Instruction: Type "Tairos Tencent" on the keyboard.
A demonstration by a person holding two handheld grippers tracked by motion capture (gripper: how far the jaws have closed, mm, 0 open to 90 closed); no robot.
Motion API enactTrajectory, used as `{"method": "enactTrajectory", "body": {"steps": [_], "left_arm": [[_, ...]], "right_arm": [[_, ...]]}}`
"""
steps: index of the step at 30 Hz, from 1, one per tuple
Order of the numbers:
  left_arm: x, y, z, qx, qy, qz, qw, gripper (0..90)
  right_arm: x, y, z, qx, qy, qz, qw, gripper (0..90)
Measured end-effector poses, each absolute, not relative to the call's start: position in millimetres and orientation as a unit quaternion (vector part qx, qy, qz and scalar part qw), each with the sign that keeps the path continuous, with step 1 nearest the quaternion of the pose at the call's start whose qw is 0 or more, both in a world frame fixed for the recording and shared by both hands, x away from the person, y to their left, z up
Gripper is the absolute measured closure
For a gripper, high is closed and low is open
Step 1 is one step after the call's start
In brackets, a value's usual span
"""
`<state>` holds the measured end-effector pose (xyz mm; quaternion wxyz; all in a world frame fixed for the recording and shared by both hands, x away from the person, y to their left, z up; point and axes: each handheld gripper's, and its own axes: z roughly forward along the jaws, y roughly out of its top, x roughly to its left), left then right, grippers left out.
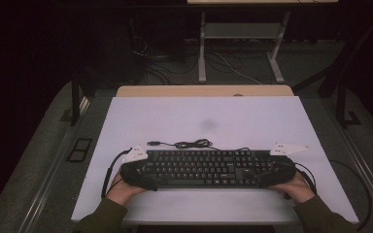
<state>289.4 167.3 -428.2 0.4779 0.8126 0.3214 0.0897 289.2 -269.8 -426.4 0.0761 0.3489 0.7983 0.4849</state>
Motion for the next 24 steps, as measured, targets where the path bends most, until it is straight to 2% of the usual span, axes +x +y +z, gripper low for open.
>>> {"method": "enactTrajectory", "body": {"steps": [24], "left_arm": [[292.6,163.2,-426.8,0.81,0.319,0.092,0.484,0.0]], "right_arm": [[298.0,-238.7,-422.9,0.321,0.805,0.496,0.053,3.0]]}}
